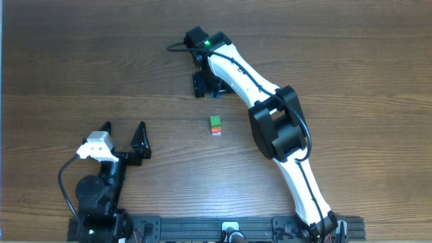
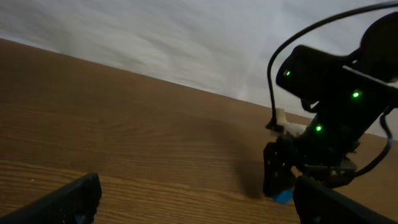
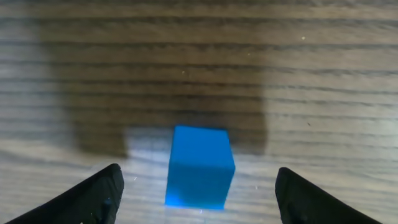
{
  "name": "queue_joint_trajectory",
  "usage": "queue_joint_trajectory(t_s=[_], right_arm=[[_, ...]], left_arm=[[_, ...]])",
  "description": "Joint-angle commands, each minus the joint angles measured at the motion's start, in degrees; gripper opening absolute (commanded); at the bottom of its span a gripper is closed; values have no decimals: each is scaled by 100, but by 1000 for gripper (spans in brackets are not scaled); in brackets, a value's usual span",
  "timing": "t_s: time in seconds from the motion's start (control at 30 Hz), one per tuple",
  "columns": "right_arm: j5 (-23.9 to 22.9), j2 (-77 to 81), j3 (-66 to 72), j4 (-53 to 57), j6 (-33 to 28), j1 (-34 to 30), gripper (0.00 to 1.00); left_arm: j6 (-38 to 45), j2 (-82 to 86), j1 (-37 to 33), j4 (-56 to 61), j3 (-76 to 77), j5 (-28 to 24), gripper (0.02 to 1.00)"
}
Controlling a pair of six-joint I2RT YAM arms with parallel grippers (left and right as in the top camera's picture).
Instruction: Stack Cubes
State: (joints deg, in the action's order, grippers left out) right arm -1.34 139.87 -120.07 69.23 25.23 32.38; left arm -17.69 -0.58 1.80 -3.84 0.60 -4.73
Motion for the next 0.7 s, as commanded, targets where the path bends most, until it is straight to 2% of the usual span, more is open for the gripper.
queue_joint_trajectory(t_s=[0.03, 0.4, 0.7], right_arm=[[46, 74, -105, -70, 90, -72, 787], [46, 109, -92, -92, 201, -107, 741], [46, 157, -92, -90, 297, -105, 595]], left_arm=[[79, 42, 22, -20, -28, -37, 998], [76, 42, 22, -20, -28, -37, 998], [79, 42, 22, -20, -28, -37, 1000]])
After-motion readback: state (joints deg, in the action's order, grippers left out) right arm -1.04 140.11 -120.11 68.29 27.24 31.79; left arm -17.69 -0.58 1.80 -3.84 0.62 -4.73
